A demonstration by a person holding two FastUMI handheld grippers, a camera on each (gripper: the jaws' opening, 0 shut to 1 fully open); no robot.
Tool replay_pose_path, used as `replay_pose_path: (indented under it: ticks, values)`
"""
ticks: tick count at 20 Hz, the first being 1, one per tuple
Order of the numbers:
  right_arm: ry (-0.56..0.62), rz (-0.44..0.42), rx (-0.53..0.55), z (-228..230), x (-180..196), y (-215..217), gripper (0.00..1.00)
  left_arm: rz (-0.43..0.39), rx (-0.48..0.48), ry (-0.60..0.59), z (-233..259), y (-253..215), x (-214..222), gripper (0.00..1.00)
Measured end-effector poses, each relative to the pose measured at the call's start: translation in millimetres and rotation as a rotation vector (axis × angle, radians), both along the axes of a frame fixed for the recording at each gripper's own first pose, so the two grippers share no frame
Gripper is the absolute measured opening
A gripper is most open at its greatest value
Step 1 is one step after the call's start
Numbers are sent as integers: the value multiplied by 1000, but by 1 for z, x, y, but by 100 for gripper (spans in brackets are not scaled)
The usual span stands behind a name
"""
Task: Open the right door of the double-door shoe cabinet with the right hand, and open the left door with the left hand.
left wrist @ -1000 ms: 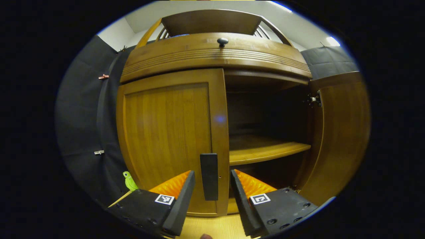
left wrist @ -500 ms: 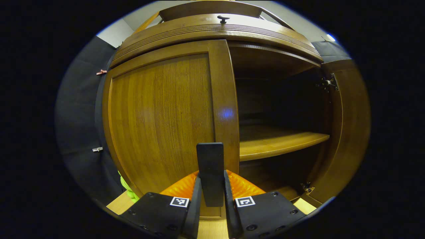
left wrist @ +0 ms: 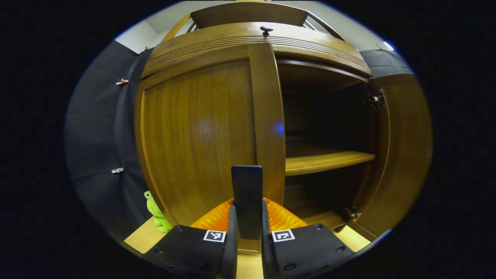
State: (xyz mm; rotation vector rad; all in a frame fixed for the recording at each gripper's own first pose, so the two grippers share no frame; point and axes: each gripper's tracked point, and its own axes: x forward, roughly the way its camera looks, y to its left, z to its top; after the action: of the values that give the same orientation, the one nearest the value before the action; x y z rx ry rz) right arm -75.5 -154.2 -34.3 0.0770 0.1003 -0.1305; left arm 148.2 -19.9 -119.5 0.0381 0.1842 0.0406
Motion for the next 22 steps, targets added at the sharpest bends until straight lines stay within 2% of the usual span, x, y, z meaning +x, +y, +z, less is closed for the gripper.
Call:
replay_pose_path:
  ticks: [10,18,19,20,22]
  values:
    - [-7,71,-19,-3,8,44,99,-17,-23,29,3,39,-82,27]
    - [-9,108,6,-6,20,81,99,-17,-24,40,3,74,-121,26]
    - [-9,114,7,-7,20,86,95,-20,-25,41,4,78,-124,25]
    - [-10,120,6,-7,21,93,99,-24,-26,41,4,83,-128,25]
    - [-13,130,-1,-4,22,97,99,-24,-32,42,2,93,-135,24]
